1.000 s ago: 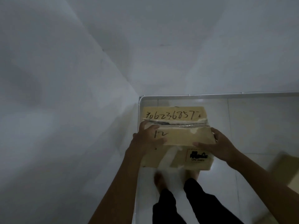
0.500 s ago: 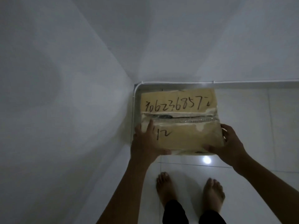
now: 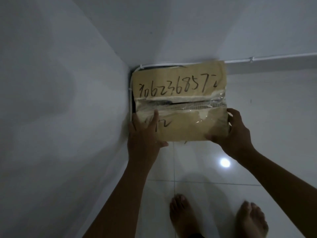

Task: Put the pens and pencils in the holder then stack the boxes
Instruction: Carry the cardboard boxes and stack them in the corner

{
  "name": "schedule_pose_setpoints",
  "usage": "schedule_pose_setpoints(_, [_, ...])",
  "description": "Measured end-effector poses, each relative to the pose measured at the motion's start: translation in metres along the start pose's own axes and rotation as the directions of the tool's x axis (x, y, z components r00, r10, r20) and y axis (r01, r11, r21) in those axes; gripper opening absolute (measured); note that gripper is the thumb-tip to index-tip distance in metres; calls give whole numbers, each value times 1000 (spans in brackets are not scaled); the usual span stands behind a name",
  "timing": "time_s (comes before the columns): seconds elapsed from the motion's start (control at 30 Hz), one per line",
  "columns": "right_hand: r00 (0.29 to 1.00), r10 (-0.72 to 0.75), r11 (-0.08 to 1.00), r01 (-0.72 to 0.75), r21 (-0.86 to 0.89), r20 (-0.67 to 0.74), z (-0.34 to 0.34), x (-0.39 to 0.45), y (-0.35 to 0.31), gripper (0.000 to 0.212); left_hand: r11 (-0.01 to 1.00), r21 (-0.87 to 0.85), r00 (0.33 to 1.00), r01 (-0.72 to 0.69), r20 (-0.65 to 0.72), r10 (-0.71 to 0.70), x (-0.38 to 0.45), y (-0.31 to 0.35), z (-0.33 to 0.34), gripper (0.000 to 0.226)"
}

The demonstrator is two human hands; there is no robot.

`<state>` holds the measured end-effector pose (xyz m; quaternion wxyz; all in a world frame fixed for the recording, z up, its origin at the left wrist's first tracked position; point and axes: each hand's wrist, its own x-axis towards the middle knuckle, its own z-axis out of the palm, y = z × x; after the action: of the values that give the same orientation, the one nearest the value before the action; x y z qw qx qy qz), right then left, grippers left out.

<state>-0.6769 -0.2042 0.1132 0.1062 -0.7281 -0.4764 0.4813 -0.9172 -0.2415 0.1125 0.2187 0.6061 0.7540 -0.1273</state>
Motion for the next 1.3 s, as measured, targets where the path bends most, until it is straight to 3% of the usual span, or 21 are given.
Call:
schedule_pose_setpoints(0.17, [1000,6,1000,-6,-6,27,-5,9,-7,98,996,89,999,-8,41,4,4,2,-7,111])
schedule_pose_setpoints(0.4, [981,138,985,-151,86,134,-34,2,-38,74,999,39,990,-8,142,3,0,8,-39,92])
schedule_pose_setpoints(0.5, [984,153,972,-167,166,95,-54,-24,-64,71,998,-37,995,-45,91,48,-16,18,-78,78])
schedule_pose_setpoints(0.6, [986,113,961,-140,237,121,-82,-68,-98,53,978,-196,997,-73,7,75,-47,34,-122,66])
schedule_pose_setpoints(0.7, [992,88,948,-110,298,85,-118,-119,-126,40,854,-520,999,20,34,-3,-88,55,-164,52])
schedule_pose_setpoints(0.8, [989,145,902,-149,405,40,-156,-176,-145,27,607,-779,980,155,197,2,-136,81,-206,30])
schedule_pose_setpoints(1.0, [963,266,741,-178,647,-40,-246,-310,-172,16,466,-865,971,185,235,52,-232,136,-305,18])
schedule_pose_setpoints(1.1, [940,323,679,-150,719,-110,-288,-371,-174,11,486,-850,949,202,293,118,-275,161,-352,21])
schedule_pose_setpoints(1.3, [928,327,691,-105,715,-180,-347,-492,-141,13,587,-793,898,165,366,243,-373,208,-403,16])
